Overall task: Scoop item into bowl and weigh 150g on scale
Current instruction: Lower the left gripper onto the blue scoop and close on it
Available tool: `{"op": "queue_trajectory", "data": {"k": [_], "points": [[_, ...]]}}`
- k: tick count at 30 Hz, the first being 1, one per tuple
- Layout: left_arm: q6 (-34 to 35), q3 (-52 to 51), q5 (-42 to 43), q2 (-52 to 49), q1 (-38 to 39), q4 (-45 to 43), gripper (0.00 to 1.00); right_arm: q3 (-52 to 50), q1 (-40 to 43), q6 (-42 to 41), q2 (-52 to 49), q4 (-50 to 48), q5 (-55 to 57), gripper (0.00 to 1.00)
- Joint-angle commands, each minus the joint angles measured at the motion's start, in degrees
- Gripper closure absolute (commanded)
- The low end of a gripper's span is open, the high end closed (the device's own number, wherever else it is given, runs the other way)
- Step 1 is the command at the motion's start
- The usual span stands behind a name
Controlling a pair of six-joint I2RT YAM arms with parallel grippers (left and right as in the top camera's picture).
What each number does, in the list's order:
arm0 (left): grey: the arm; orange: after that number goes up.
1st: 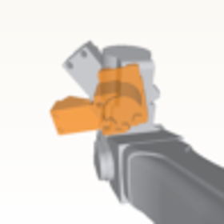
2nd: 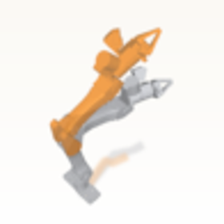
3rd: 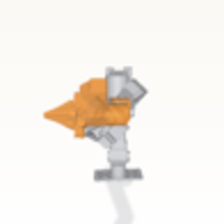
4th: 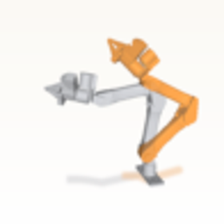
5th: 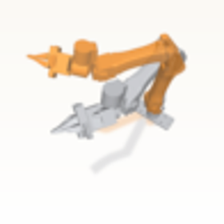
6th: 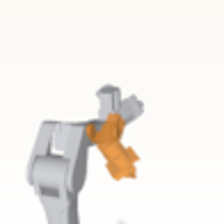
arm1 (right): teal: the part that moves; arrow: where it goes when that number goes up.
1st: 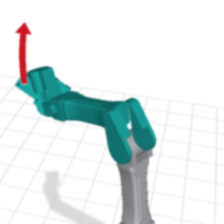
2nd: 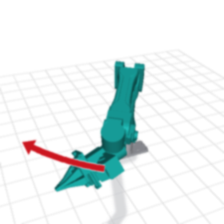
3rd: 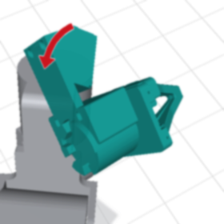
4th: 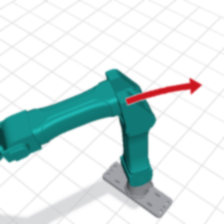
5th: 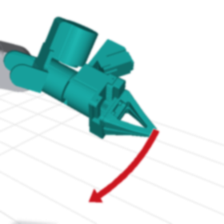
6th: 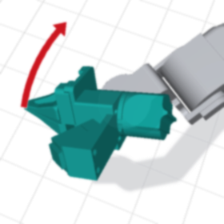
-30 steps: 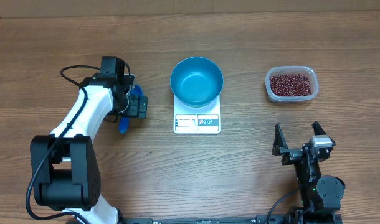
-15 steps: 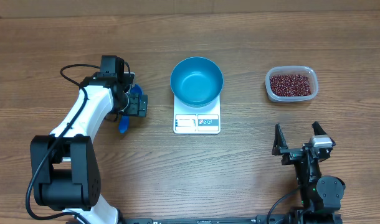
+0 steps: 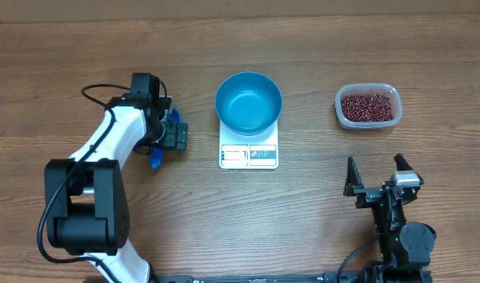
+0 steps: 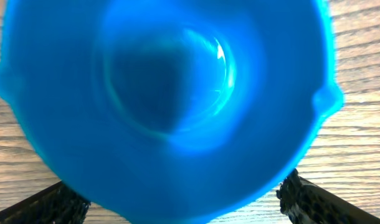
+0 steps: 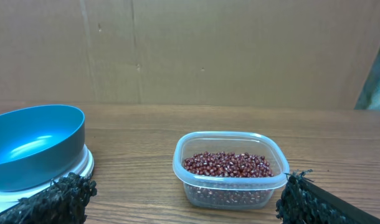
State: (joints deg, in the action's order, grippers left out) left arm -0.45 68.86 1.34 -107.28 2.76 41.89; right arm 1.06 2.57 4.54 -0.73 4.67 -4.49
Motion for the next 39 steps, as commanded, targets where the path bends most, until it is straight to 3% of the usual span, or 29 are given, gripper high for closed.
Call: {"op": "queue_trajectory", "data": {"k": [1,17,39], "points": [[-0.7,-0.1,0.9,-0.9,0.3,-0.5,0.0,-0.6,-0.2,0.2,0.6,-0.2,-0.1,0.0],[-0.7,-0.1,1.0,-0.9,0.3,-2.6,0.0,-0.6,-0.2,0.2,0.6,-0.2,-0.1,0.0],[-0.7,-0.1,1.1,-0.8,0.3,-2.1,0.09,-0.6,-0.2,0.2,0.6,-0.2,-0.1,0.0]]}}
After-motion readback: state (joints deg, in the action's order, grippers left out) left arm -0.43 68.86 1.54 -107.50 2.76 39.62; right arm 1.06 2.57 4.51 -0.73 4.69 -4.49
